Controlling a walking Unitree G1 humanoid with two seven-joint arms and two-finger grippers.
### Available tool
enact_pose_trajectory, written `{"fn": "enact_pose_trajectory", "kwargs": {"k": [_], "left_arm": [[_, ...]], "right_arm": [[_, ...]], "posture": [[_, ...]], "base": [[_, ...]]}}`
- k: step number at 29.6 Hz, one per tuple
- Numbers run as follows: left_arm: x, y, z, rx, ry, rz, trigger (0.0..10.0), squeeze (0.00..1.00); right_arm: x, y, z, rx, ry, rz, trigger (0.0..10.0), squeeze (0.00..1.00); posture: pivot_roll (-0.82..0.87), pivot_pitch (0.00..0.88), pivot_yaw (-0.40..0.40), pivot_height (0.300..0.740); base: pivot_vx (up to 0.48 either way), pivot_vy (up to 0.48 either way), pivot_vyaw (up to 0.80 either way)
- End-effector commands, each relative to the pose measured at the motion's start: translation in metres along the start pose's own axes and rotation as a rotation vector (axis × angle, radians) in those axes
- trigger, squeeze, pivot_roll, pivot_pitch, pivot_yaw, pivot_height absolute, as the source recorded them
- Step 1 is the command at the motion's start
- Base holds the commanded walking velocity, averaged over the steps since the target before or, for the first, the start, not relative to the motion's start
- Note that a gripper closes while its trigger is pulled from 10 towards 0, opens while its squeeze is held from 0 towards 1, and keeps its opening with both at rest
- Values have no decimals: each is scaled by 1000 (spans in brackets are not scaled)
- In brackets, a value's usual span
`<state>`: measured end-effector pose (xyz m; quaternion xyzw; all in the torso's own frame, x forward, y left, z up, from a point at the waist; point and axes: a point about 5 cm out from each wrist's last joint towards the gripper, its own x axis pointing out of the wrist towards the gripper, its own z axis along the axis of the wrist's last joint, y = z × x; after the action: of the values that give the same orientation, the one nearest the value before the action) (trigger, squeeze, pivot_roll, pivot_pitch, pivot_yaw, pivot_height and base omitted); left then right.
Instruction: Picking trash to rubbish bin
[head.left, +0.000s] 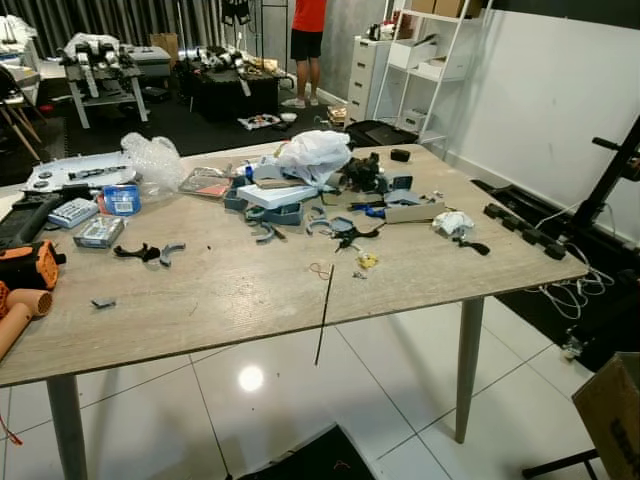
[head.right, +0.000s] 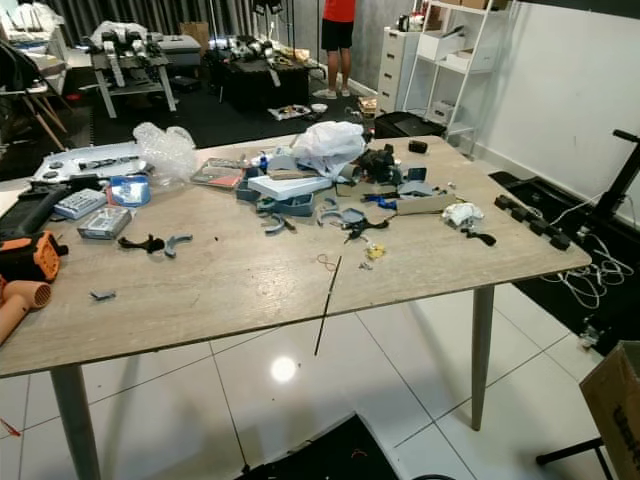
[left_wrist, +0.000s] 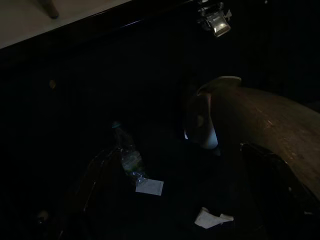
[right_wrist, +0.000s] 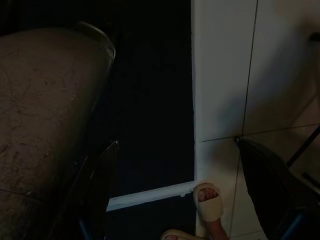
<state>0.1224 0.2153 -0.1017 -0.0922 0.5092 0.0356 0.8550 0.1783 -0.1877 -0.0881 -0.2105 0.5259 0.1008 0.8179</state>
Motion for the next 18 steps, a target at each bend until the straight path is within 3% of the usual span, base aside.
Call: {"fn": "enact_pose_trajectory", "kwargs": {"k": [1, 3, 9, 11, 12, 14, 15, 16, 18], "left_arm": [[-1, -3, -10, 3, 37, -20, 10000, 0], [-1, -3, -10, -2, 36, -18, 10000, 0], [-1, -1, -10, -52, 11, 18, 10000, 0], [-1, 1, -10, -94, -10, 55, 10000, 0], [-2, 3, -10, -163, -37, 111, 10000, 0], [-2, 4, -10, -186, -46, 131, 10000, 0], [-5, 17, -4, -257, -83, 222, 10000, 0], [-5, 17, -4, -257, -83, 222, 10000, 0], [-17, 61, 24, -371, -218, 406, 10000, 0]], "right_arm": [[0, 20, -10, 5, 29, 84, 10000, 0], [0, 20, -10, 5, 29, 84, 10000, 0], [0, 20, -11, 3, 31, 85, 10000, 0], [0, 20, -11, 0, 32, 86, 10000, 0], [0, 20, -11, -2, 32, 86, 10000, 0], [0, 19, -11, -2, 32, 85, 10000, 0], [0, 19, -11, -3, 32, 86, 10000, 0], [0, 19, -11, -3, 32, 86, 10000, 0], [0, 19, -12, -5, 31, 87, 10000, 0]], "posture": [[-54, 147, 11, 740], [-53, 147, 11, 740], [-51, 148, 11, 740], [-50, 149, 12, 740], [-48, 150, 12, 740], [-48, 150, 12, 740], [-48, 151, 11, 740], [-48, 151, 11, 740], [-43, 154, 7, 740]], "base": [[0, -465, 0], [0, -465, 0], [0, 0, 0], [0, 0, 0], [0, 0, 0], [0, 0, 0], [0, 0, 0], [0, 0, 0], [0, 0, 0]]}}
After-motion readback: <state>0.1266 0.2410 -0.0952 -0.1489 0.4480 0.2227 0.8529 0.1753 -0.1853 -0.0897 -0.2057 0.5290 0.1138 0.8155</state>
